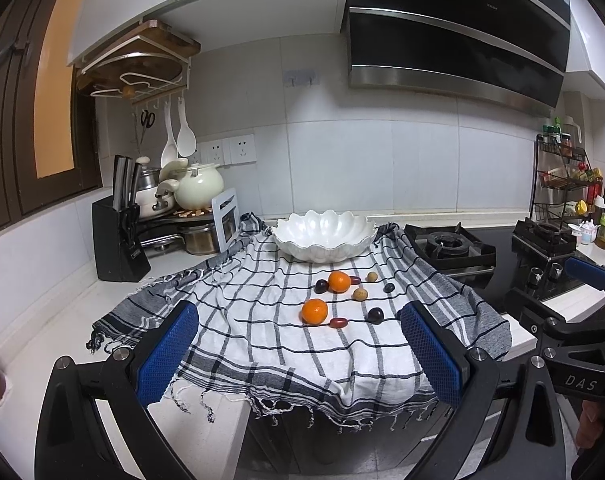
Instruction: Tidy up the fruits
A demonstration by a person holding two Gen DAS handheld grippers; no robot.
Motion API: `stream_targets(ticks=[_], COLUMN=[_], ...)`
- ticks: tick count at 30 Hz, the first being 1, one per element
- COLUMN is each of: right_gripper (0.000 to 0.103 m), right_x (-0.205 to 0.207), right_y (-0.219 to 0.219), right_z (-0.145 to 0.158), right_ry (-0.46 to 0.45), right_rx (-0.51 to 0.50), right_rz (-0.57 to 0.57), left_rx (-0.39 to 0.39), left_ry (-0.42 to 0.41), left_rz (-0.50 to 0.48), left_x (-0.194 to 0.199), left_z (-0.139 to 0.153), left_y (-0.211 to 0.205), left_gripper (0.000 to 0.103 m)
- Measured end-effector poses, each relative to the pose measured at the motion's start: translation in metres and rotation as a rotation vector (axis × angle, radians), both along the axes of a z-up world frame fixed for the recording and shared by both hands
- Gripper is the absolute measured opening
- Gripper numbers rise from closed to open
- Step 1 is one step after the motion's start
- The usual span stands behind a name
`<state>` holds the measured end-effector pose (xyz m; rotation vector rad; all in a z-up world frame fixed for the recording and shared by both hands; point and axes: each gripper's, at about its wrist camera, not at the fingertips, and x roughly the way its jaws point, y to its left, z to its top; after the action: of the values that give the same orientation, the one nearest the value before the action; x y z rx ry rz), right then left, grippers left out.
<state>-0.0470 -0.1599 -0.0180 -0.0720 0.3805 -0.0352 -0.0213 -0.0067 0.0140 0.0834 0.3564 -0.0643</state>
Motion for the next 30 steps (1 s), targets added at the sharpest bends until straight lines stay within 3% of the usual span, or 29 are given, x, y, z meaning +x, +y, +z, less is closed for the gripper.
stream_targets(ticks=[13,30], right_gripper=[0.102,0.102], right_x=[0.008,0.072], right_y=[0.0,0.013], right_z=[-0.001,-0.014], right_ry=[0.002,0.03], right_rx=[-0.003,-0.022], right_rz=[0.005,0.032], left_rx=[0.013,-0.005], left_ry=[0.017,0.092], left_rz=[-0.011,-0.046], left_x=[0.006,0.086], left_z=[-0.003,-0.018], left_y=[0.0,0.008], left_gripper=[0.103,0.103])
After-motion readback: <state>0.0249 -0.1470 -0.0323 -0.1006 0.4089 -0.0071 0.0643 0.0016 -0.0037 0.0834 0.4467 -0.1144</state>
